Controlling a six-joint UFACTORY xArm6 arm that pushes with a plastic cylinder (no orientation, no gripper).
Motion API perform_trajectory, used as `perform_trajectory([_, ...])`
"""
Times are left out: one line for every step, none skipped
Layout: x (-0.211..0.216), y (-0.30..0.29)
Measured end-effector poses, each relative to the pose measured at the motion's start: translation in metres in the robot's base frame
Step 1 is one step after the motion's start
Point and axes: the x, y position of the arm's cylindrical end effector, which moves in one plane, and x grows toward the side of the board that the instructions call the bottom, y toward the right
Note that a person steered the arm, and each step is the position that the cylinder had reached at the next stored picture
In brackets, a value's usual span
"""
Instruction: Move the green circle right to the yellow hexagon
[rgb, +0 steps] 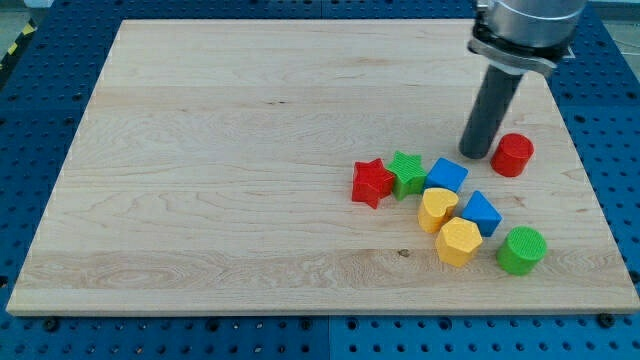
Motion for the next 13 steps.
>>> perform_trajectory([0.020,0.017])
perform_trajectory([0.022,0.018])
perform_trajectory([0.022,0.023])
perform_trajectory([0.022,0.041])
perform_trajectory([0.030,0.043])
perform_trajectory([0.043,0.050])
perform_trajectory([0.066,0.054])
perform_trajectory([0.094,0.053])
perform_trajectory([0.106,0.064])
perform_trajectory([0.117,0.073])
perform_trajectory([0.129,0.072])
perform_trajectory([0.136,0.072])
perform_trajectory([0.139,0.050])
